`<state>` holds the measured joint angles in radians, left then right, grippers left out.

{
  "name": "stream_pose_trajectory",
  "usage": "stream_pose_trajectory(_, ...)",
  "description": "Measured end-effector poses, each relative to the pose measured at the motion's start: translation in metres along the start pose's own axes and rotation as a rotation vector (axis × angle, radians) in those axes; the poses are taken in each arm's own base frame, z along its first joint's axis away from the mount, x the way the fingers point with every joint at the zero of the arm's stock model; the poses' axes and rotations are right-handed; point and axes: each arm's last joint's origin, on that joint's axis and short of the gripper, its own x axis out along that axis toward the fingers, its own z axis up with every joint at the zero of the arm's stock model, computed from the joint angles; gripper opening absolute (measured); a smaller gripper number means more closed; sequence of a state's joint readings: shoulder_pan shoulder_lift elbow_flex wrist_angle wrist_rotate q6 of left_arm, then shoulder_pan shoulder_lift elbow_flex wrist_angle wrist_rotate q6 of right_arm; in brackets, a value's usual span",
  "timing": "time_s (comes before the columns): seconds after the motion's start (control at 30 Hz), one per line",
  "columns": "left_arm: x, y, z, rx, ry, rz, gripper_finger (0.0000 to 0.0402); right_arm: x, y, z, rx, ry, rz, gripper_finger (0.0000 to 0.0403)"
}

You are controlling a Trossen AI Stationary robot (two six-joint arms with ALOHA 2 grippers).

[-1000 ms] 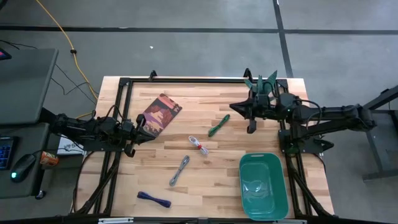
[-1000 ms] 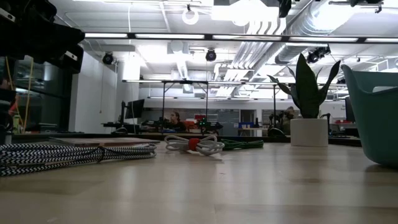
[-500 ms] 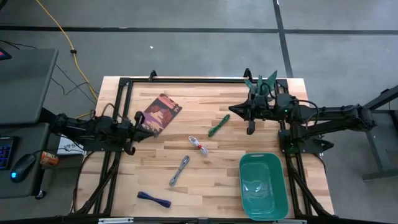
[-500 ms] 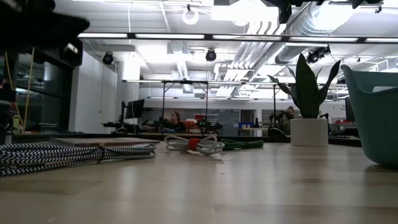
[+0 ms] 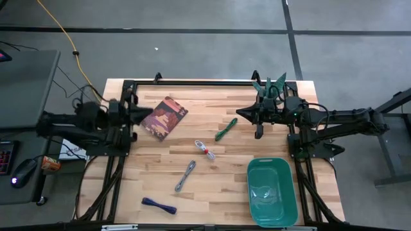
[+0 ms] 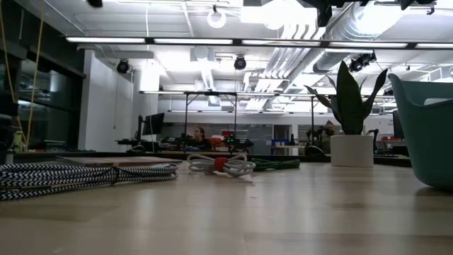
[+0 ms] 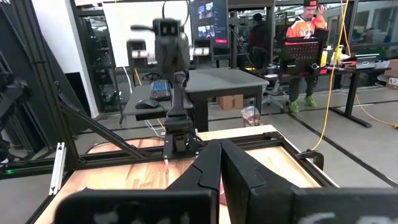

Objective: Pick and place USB-C Cables
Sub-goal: Put the black green USB cable into the bin

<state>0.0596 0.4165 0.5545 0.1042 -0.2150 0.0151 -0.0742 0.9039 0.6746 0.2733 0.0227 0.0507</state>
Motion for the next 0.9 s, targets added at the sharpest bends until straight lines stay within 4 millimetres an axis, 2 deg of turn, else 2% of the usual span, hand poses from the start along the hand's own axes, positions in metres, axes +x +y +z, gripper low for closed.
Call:
stream_pose_trajectory(0.07,0.008,0.0,0.013,0.007,0.032,0.015,0.0003,0.0,0.0,0.0,0.001,0.0,0.0,0.0)
stream_pose_trajectory(0.13,0.015,0.0,0.018,0.008,0.052,0.004,0.0003,0.0,0.0,0.0,0.001,0.0,0.0,0.0)
stream_pose_trajectory(0.47,0.032,-0.004,-0.002,0.04,0.202,-0.021,0.0014,0.0,0.0,0.0,-0.005,0.001,0.0,0.0)
stream_pose_trajectory(0.57,0.038,-0.006,-0.007,0.045,0.233,-0.028,0.0043,0.0,0.0,0.0,-0.006,0.001,0.0,0.0)
stream_pose_trajectory(0.73,0.043,-0.009,-0.013,0.049,0.26,-0.035,0.0119,0.0,0.0,0.0,-0.005,0.001,0.0,0.0)
stream_pose_trajectory(0.9,0.043,-0.007,-0.012,0.051,0.253,0.041,0.0185,0.0,0.0,0.0,-0.005,0.001,0.0,0.0)
